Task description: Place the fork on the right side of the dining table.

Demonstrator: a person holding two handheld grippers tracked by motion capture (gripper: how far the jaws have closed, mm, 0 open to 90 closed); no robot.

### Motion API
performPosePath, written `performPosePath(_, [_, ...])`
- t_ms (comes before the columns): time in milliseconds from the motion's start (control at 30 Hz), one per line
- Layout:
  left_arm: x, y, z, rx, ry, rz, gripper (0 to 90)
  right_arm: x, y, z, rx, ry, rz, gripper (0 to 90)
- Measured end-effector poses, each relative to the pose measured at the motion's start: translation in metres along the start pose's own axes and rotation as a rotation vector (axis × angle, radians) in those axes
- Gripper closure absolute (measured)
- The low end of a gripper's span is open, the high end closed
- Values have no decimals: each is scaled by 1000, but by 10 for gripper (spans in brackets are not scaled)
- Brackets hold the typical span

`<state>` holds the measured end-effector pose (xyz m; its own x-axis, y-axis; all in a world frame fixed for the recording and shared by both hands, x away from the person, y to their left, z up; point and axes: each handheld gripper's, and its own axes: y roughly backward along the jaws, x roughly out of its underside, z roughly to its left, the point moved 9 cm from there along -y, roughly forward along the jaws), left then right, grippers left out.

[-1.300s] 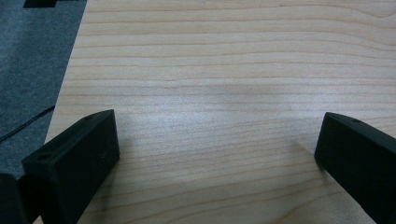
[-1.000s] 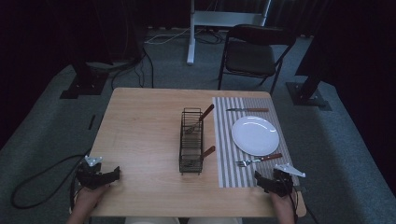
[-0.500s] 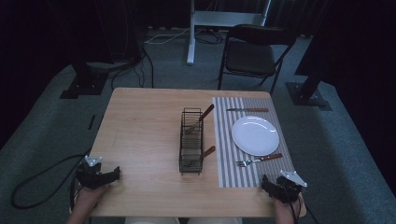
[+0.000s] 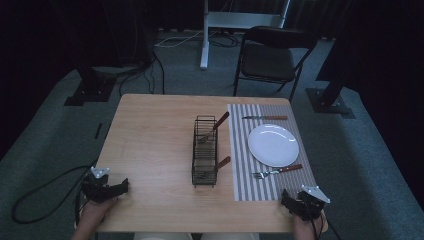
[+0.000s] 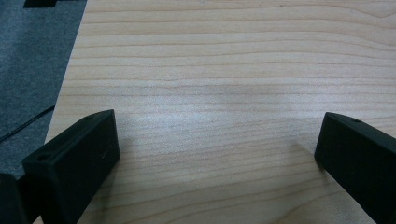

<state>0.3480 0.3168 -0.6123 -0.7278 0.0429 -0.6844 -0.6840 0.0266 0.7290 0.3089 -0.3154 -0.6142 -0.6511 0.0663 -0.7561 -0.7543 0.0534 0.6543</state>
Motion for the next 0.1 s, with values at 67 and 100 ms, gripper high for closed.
performPosePath(67, [0,0,0,-1,2,0,2,0,0,0,0,-1,2,114])
performPosePath(100, [0,0,0,-7,7,0,2,0,0,0,0,-1,2,114])
